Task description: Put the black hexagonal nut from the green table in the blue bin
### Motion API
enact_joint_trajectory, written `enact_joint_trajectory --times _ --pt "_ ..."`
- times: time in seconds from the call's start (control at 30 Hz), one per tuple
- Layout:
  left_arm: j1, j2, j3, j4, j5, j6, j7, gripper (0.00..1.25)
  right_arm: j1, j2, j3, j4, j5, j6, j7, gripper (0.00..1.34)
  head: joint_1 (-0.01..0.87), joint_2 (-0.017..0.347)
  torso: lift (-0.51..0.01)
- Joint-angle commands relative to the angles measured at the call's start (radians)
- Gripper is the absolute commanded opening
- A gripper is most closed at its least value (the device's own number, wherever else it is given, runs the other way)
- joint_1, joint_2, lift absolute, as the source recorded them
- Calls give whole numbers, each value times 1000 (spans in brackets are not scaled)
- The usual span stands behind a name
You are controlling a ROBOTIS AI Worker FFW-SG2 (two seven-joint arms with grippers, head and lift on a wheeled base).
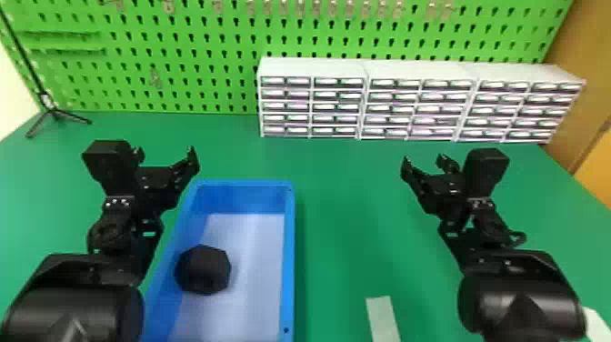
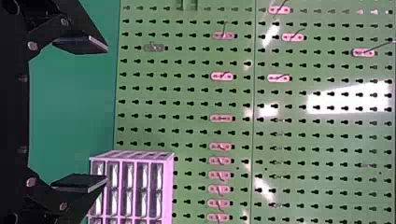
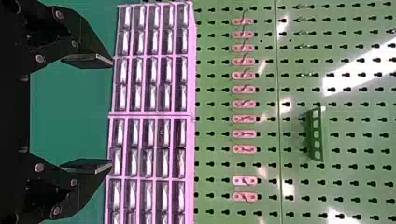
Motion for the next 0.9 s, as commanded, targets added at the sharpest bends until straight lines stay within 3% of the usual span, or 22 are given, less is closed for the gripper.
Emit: enact_joint_trajectory --times 0.0,0.87 --pt "0 0 0 0 1 0 0 965 1 0 0 1 2 1 0 831 683 28 -96" --pt "0 0 7 -8 -8 6 0 966 4 -1 -12 1 2 7 -3 830 683 28 -96"
